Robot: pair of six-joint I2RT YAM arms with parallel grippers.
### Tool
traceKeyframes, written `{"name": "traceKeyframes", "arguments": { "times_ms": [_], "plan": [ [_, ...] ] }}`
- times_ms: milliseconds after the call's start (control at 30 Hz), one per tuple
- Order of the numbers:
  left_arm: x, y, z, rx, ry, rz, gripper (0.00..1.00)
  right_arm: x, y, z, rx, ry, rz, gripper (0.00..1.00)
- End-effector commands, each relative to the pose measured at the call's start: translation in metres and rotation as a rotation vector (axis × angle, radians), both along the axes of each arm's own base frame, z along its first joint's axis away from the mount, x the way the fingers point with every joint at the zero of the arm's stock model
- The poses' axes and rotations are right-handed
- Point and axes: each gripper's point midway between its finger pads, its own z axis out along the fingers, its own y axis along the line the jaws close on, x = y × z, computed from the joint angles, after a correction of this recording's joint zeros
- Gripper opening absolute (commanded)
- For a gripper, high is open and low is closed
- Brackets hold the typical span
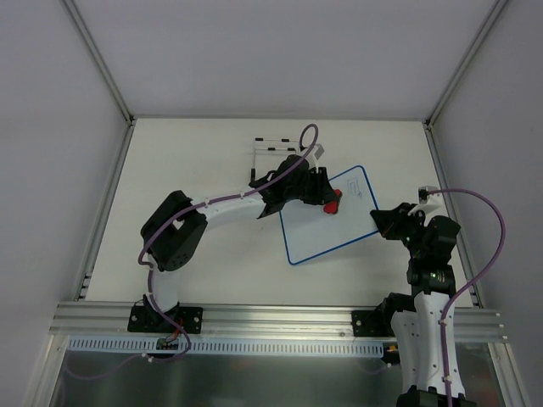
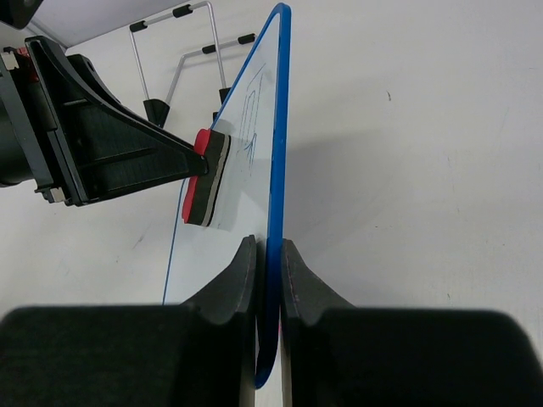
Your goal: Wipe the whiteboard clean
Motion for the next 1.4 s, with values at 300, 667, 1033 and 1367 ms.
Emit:
{"name": "traceKeyframes", "arguments": {
  "times_ms": [300,667,1033,1367],
  "plan": [
    [-0.059,-0.038,0.028,0.036,-0.133,-0.183,0.0,-0.001,0.015,0.031,-0.066,-0.135,0.12,0.0],
    [-0.072,-0.046,0.029,0.062,-0.169,-0.2,0.0,0.0,0.015,0.03,-0.068,-0.132,0.121,0.0],
    [0.012,0.009,0.02,0.068,-0.103,0.024,0.0,-0.002,0.018,0.03,-0.066,-0.137,0.134,0.0],
    [0.034,-0.005,0.034,0.02,-0.086,-0.009,0.0,-0.003,0.019,0.035,-0.064,-0.145,0.144,0.0]
  ]
}}
